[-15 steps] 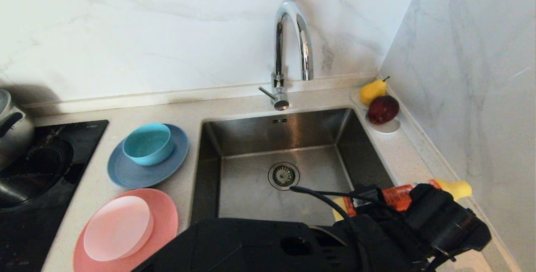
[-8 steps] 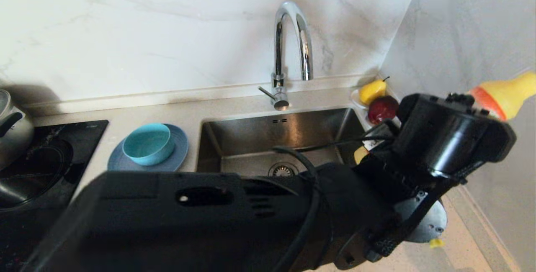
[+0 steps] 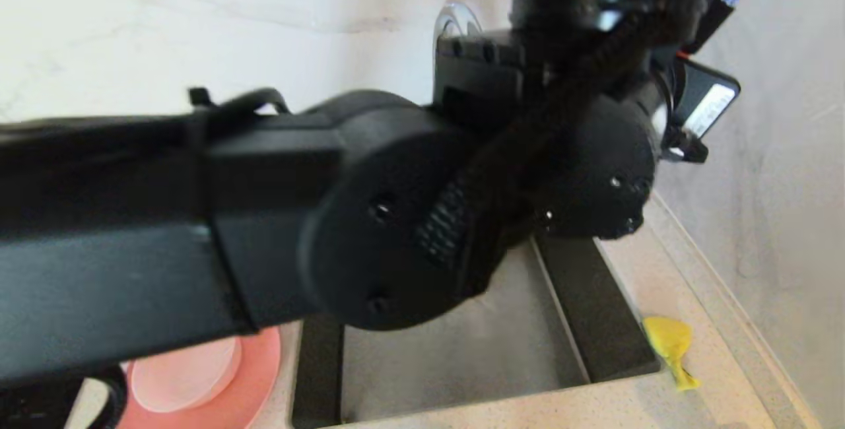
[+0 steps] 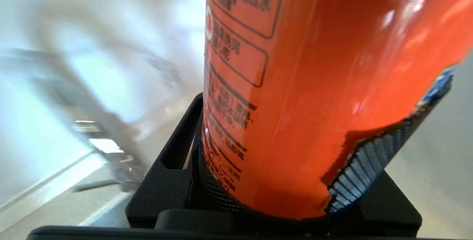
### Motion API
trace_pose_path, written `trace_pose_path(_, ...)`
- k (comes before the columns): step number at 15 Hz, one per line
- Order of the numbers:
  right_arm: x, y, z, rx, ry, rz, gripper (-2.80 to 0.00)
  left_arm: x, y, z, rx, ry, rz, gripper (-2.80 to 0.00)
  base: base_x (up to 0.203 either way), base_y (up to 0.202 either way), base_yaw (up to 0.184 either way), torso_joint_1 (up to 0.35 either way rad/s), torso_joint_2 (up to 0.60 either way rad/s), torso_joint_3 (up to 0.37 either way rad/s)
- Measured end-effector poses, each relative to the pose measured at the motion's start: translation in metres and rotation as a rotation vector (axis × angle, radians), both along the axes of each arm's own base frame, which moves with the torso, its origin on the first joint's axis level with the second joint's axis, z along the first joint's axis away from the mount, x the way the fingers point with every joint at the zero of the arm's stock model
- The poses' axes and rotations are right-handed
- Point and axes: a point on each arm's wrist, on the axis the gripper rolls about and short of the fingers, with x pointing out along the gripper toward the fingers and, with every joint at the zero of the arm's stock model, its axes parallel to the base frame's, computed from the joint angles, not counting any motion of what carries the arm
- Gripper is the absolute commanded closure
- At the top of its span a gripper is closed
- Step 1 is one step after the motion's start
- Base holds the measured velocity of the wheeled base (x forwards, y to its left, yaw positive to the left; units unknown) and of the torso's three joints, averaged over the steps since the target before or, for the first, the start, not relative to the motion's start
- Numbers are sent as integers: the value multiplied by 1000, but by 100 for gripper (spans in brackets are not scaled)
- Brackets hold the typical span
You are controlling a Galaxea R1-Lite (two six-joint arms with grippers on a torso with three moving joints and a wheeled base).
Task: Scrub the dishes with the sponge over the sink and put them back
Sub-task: Place the dish soap on the table
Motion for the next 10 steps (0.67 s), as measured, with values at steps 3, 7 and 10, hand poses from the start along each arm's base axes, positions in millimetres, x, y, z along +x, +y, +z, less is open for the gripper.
trace_pose_path(3,0,0,0,0,0,1,0,-7,41,42,-113,-26,23,0,0,0,0,0,0,0)
trace_pose_path(7,0,0,0,0,0,1,0,2,106,82,-275,-40,139,0,0,0,0,0,0,0)
trace_pose_path(10,0,0,0,0,0,1,0,17,153,97,-360,-43,276,0,0,0,0,0,0,0)
